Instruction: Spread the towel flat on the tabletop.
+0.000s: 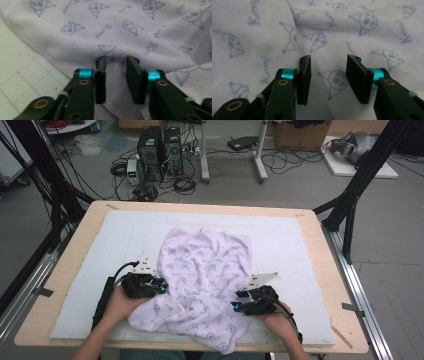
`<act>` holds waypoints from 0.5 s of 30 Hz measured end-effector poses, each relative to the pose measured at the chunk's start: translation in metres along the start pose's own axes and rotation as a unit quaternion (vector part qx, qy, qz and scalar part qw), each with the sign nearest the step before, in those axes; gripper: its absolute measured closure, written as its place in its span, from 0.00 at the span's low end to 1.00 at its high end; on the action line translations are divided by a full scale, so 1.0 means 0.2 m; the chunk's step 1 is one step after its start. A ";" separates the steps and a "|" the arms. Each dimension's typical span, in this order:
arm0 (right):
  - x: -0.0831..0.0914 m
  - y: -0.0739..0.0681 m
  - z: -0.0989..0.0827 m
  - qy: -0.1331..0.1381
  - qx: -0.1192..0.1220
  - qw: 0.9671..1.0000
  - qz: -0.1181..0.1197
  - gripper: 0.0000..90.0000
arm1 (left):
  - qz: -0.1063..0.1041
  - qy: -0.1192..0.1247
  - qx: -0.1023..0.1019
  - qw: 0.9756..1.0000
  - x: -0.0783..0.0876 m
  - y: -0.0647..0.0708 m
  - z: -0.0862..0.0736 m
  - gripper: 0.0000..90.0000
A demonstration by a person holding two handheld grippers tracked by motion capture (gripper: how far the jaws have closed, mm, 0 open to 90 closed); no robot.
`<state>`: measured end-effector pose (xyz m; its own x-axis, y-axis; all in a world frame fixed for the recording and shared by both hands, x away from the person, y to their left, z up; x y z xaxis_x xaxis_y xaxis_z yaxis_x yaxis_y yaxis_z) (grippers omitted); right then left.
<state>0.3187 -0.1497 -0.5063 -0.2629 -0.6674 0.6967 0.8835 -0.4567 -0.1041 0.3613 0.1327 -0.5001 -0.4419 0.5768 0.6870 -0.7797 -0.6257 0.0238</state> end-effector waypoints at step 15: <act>0.08 0.12 0.12 0.017 0.012 0.999 -0.036 0.98 | 0.015 0.041 0.025 0.999 0.07 -0.07 0.08 0.98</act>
<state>0.3448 -0.1566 -0.4814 -0.3388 -0.6527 0.6776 0.8709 -0.4901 -0.0366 0.3724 0.1410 -0.4787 -0.5013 0.5977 0.6257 -0.7432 -0.6677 0.0425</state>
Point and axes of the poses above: each handheld gripper's, and its own axes: x roughly backward along the jaws, z roughly out of its top, y roughly to its right, the point moved 9 cm from there along -x, roughly forward along the jaws, and after that the axes turned 2 degrees about z, right-handed, at the moved point
